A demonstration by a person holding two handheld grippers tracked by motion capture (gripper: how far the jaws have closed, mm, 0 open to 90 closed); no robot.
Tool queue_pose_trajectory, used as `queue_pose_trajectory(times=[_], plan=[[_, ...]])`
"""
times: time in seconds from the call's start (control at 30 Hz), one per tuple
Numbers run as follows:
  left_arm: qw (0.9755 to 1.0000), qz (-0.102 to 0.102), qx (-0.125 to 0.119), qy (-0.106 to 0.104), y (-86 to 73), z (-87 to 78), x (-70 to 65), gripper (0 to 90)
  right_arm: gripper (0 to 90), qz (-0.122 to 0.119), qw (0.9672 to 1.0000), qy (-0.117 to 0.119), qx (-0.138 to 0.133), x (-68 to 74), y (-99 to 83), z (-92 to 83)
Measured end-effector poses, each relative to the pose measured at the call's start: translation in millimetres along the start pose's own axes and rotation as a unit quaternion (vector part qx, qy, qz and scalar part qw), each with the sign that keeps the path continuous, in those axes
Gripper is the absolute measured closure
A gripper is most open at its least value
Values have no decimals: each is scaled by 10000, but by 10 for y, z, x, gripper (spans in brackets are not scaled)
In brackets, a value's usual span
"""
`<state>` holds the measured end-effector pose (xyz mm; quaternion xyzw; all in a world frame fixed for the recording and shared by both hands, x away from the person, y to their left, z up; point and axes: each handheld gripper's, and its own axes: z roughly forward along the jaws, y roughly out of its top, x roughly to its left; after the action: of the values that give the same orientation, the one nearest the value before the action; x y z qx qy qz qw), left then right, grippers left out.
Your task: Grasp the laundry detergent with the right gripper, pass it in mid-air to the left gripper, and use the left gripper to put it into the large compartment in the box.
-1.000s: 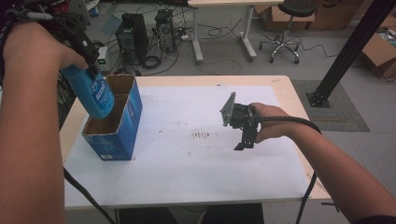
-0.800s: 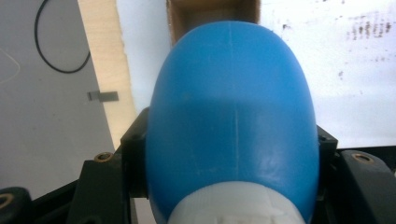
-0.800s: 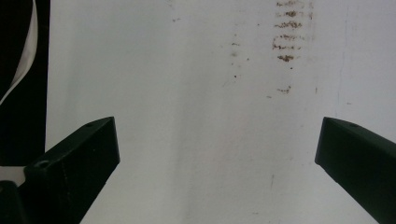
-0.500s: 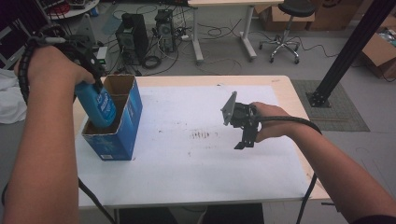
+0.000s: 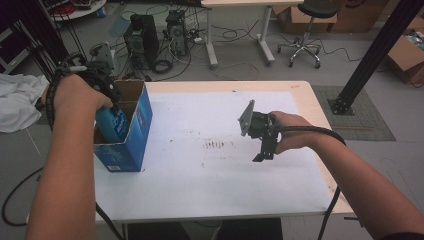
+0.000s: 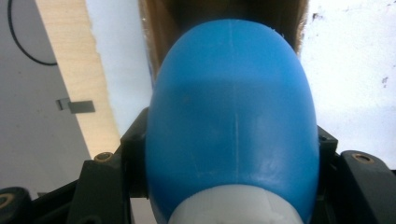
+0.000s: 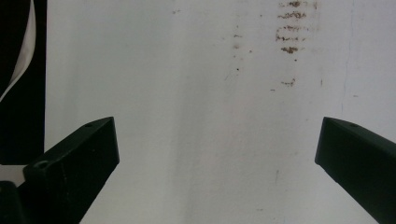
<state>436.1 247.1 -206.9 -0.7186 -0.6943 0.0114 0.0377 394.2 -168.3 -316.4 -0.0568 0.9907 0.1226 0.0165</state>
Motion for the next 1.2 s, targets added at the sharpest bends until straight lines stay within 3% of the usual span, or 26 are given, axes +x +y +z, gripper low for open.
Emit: queue_pose_trajectory(times=[0.23, 0.57, 0.83, 1.2], plan=[[9999, 19, 112, 93, 34, 337, -45, 386, 0, 36, 10000, -53, -63, -7, -22, -16], [9996, 127, 259, 29, 77, 652, -59, 385, 0, 51, 10000, -27, -49, -6, -27, 45], [9996, 147, 235, 26, 120, 811, -75, 385, 0, 84, 9999, -17, -57, -1, -67, 72], [9997, 246, 59, 29, 120, 825, -73, 384, 0, 98, 9999, -56, -103, -1, -82, 35]])
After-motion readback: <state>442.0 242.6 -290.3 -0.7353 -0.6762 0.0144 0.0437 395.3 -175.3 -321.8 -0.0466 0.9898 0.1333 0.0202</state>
